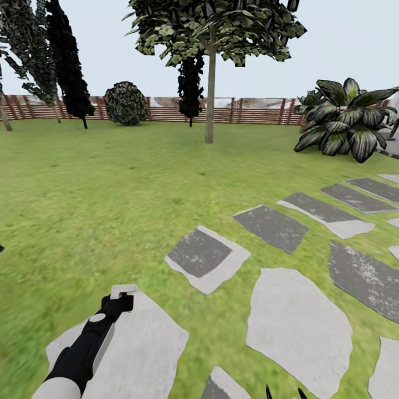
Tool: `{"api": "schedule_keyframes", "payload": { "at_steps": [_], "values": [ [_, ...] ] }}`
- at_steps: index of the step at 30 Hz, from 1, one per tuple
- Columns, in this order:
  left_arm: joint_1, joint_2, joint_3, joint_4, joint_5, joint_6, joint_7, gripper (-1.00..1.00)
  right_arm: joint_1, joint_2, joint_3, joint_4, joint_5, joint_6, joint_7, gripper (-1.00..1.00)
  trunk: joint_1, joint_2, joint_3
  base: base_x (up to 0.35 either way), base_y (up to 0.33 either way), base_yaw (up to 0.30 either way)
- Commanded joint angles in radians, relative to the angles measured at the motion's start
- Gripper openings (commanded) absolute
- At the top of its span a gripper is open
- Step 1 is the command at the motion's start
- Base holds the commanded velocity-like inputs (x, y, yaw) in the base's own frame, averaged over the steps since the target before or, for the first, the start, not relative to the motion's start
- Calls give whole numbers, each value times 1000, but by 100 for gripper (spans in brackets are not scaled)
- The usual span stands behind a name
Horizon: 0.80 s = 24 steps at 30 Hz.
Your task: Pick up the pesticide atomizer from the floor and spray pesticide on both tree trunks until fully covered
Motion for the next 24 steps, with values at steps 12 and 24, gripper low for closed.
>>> {"api": "schedule_keyframes", "payload": {
  "at_steps": [12,24],
  "values": [
    [0,0,1,0,0,-1,0,-100,0,0,0,0,0,0,0,100,0,0,0,341,0,0],
    [1,-1,0,-9,1,-1,-2,-100,0,0,0,0,0,0,0,100,0,0,0,341,0,0]
  ]
}}
